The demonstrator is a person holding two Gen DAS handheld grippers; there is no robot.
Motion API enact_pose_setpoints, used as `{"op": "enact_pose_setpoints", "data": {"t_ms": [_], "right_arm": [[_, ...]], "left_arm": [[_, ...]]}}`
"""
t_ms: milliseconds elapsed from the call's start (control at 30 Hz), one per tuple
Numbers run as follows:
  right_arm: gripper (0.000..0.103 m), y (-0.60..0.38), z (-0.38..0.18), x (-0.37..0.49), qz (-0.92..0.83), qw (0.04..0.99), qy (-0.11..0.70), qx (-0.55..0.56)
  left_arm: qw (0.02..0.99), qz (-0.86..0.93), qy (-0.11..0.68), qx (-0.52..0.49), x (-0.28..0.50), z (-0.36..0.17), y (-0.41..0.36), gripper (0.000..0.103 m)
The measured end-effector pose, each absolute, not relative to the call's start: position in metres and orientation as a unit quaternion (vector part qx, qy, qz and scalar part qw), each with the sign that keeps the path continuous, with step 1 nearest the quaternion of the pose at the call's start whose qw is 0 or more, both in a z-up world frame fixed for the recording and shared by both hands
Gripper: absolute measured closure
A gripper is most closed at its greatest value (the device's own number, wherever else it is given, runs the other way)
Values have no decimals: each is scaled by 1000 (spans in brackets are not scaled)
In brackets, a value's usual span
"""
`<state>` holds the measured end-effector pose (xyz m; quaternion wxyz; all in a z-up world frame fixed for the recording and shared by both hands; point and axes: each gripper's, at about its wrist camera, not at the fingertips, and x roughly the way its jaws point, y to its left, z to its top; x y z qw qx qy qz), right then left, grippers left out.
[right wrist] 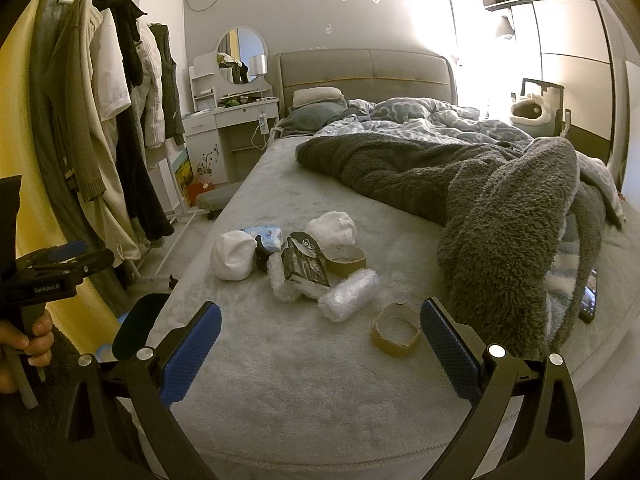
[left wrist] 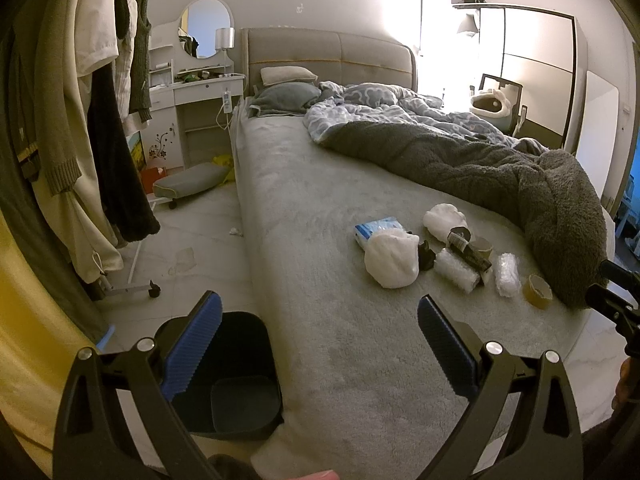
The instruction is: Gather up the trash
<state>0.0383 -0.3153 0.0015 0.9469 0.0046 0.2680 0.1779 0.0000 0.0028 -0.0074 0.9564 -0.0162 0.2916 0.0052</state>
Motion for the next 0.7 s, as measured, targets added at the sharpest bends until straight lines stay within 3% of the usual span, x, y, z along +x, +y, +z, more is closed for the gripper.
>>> {"op": "enact_pose_setpoints", "data": {"t_ms": [700], "right_arm": [[2, -317, -1, 38, 176, 946, 272, 6]], "left_arm": [[955, 4, 296, -17, 0, -15, -7, 3]]}}
